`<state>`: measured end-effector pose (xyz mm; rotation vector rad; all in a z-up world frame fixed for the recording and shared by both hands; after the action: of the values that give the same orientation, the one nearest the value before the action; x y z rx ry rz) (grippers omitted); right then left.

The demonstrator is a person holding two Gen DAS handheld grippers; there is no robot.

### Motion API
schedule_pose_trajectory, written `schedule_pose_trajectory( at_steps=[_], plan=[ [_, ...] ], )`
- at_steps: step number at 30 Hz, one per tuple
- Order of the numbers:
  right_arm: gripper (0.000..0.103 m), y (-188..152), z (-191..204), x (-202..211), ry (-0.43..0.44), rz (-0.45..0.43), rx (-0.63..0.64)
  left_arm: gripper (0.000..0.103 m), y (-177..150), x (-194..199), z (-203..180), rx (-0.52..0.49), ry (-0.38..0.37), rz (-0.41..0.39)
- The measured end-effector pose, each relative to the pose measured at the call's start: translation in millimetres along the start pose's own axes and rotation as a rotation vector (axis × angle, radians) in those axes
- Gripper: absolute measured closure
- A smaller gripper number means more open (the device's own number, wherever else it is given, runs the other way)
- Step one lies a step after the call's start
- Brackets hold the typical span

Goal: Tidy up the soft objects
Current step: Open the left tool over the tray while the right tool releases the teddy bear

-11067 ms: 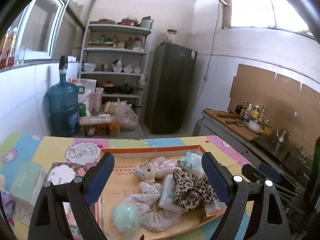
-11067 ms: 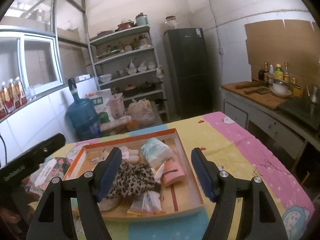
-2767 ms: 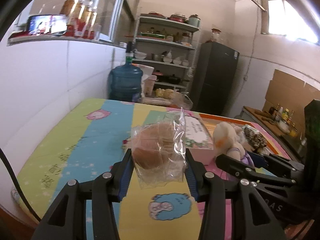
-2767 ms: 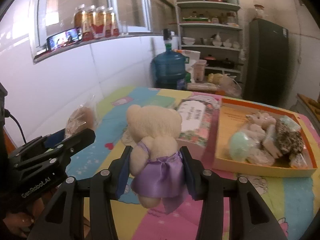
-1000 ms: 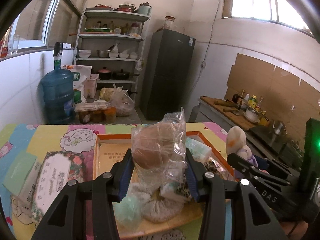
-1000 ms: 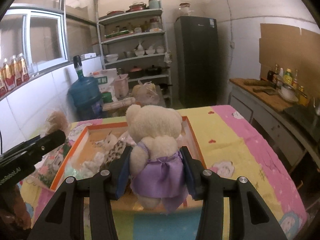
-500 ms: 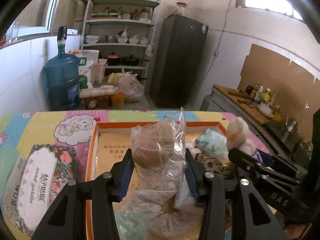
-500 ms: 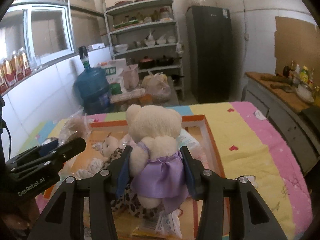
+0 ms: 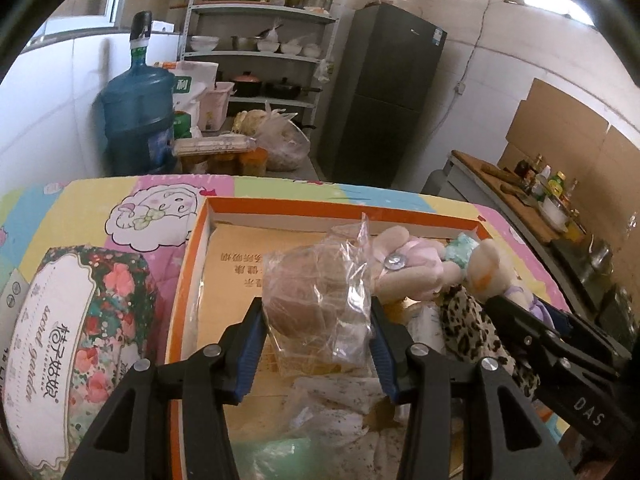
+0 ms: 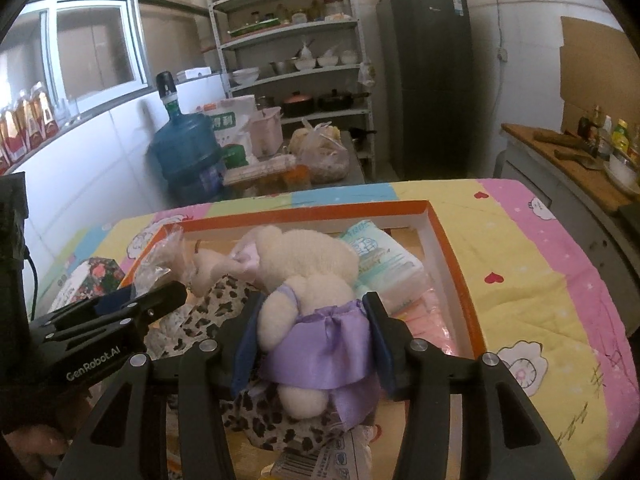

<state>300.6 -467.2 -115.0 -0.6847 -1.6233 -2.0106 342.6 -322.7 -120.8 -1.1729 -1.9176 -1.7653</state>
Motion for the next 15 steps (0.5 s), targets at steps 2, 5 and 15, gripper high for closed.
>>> schedule_pose_trajectory(
  at_steps=[2, 5, 15],
  plan=[
    [0.050, -0.3, -0.3, 0.2, 0.002, -0.003, -0.002, 0.052, -0.5, -1.5, 0.2, 0.006, 0.001, 0.009],
    [0.049, -1.1, -1.0, 2.1, 0.008, -0.010, -0.008, 0.043, -1.1, -1.3, 0.2, 0.014, -0.012, 0.010],
    [0.038, 3.9, -0.2, 12.7, 0.012, -0.041, -0.017, 0.025, 4.0, 9.7, -4.5, -0.015, -0.002, -0.031]
  ],
)
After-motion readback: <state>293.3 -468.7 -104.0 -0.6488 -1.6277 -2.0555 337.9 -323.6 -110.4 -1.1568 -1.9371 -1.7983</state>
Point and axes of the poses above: each gripper's, at about its wrist camera, not at the fingertips, and x roughly against the way its jaws point, z to its left, y to its top, the point moved 10 cm from there along -x, roughly the way its jaws point
